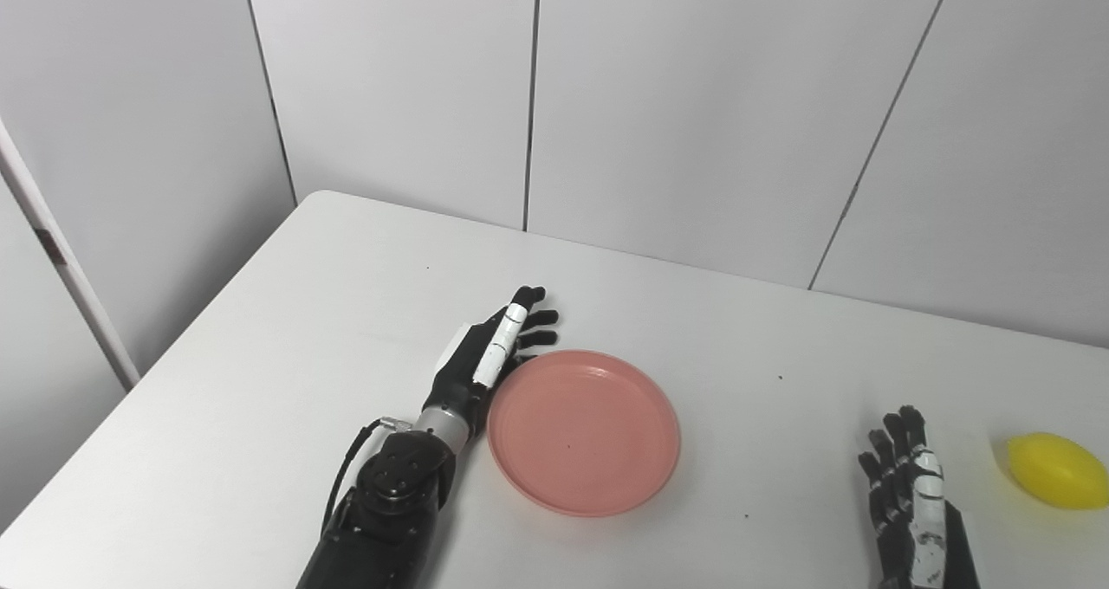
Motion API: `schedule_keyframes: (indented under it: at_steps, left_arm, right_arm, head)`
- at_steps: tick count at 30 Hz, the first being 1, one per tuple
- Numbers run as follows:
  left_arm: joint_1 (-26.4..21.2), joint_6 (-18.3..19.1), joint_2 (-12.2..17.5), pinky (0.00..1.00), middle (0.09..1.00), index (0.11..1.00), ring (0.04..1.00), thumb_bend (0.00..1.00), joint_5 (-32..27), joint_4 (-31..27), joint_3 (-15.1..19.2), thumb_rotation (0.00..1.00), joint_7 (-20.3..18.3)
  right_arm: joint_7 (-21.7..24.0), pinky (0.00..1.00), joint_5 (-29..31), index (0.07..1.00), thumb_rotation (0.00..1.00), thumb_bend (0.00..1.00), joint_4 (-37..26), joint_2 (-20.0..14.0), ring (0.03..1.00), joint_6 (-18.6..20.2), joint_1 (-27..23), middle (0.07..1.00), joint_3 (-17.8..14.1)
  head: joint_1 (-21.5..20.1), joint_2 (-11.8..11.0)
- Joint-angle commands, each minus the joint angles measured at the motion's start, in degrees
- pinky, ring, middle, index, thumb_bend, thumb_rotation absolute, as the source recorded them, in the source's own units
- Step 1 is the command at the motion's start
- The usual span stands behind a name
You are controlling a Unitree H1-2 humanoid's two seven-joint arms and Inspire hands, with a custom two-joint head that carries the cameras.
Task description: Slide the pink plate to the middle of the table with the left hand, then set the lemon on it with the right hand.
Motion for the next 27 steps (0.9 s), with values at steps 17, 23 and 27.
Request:
schedule_keyframes:
  at_steps: [17, 23, 27]
  left_arm:
    - [0.91, 5.71, -2.84, 0.61, 0.859, 0.888, 0.821, 0.74, 0.85, -4.50, -4.20, 1.00, -2.27]
    - [0.84, 5.69, -2.87, 0.66, 0.863, 0.888, 0.825, 0.72, 0.54, -5.33, -4.39, 1.00, -3.20]
    - [0.55, 5.88, -2.63, 0.68, 0.864, 0.890, 0.827, 0.72, 0.66, -5.43, -4.50, 1.00, -4.00]
  right_arm:
    - [-2.59, 1.00, -1.67, 1.000, 0.93, 0.71, 3.37, 4.92, 0.995, -1.30, 3.83, 0.993, 2.81]
    - [-3.99, 1.00, -3.51, 1.000, 0.93, 0.73, 2.68, 6.06, 0.992, -0.64, 3.88, 0.989, 4.14]
    - [-5.18, 1.00, -4.61, 1.000, 0.94, 0.73, 2.47, 6.79, 0.993, -0.24, 3.72, 0.989, 4.87]
  head:
    - [-8.22, 2.09]
    - [-11.25, 3.05]
    - [-13.09, 3.44]
